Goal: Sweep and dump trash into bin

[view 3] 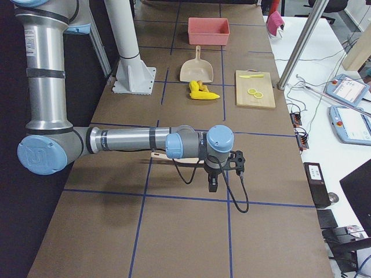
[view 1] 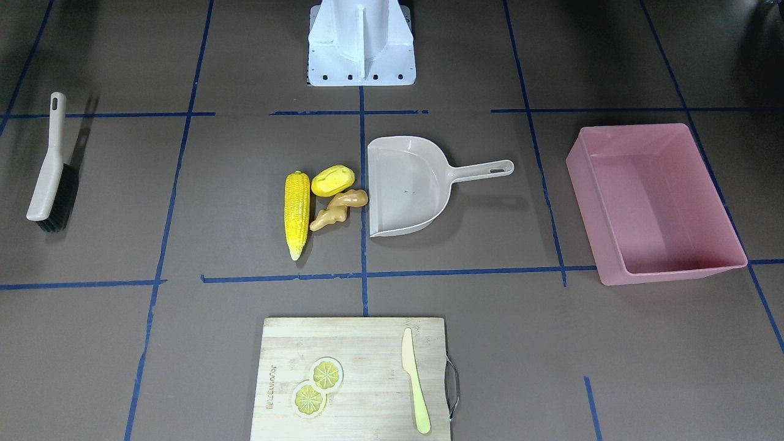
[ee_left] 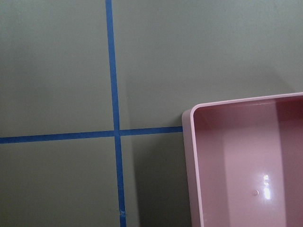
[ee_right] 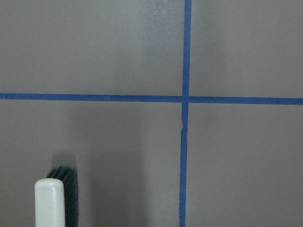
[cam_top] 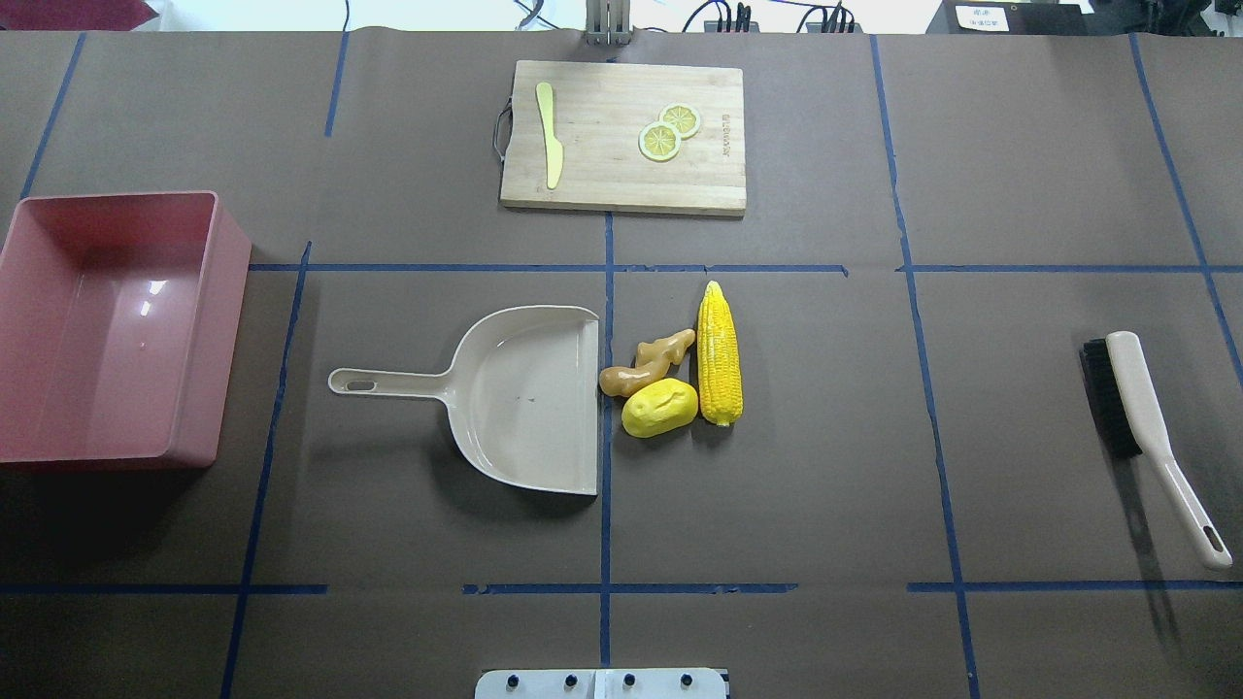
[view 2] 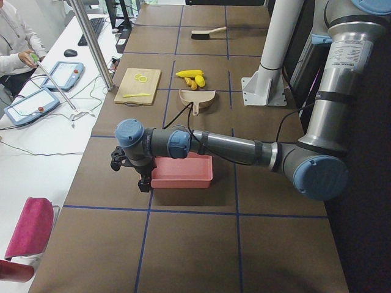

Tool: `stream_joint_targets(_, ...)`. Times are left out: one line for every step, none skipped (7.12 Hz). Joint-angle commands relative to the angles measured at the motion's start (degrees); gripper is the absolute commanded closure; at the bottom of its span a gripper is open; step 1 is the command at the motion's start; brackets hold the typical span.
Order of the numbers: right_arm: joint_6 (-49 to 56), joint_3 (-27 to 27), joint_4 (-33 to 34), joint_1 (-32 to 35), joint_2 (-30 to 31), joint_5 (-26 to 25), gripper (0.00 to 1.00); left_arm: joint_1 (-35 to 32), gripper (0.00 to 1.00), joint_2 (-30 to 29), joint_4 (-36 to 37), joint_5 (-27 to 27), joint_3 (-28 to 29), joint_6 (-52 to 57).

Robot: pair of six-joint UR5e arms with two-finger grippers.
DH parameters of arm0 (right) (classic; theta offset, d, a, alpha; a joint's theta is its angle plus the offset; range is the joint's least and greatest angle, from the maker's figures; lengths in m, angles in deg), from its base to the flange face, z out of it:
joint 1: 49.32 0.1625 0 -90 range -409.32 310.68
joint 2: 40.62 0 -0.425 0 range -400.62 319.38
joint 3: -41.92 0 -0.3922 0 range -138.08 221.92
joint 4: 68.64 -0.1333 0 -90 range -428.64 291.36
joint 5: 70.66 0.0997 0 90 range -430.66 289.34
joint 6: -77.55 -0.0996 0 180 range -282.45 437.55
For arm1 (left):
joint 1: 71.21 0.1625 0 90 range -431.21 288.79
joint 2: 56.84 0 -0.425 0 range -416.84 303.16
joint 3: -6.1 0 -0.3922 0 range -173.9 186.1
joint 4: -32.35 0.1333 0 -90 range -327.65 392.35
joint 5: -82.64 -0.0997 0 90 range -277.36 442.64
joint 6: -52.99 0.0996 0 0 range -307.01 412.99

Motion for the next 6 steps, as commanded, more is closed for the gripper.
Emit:
stream_joint_targets(-0.11,0.06,-0.02,0.01,-0.02,0.05,0.00,0.12,0.00,-0.81,0.41,0.17,-0.30,-0.77)
stream_joint_targets(-0.11,0.15,-0.02,0.01,0.24,-0.04,0.00,0.13,0.00,-0.90,-0.02,-0.08,0.13,-0.43)
stream_joint_targets(-0.11,0.50,-0.02,0.01,0.15,0.13,0.00,0.13,0.00,-0.82,-0.12,-0.09,0.31,-0.16)
stream_joint_targets(0.33,0.50,-0.11,0.01,0.24,0.14,0.00,0.13,0.00,-0.82,-0.20,-0.17,0.22,0.02)
stream_joint_targets(0.51,0.33,-0.19,0.01,0.41,0.14,0.00,0.30,0.00,-0.99,-0.20,-1.39,0.13,-0.07)
stream_joint_targets(-0.02,0.24,-0.28,0.01,0.50,0.14,0.00,0.39,0.00,-1.51,0.06,-2.80,-0.56,-0.16)
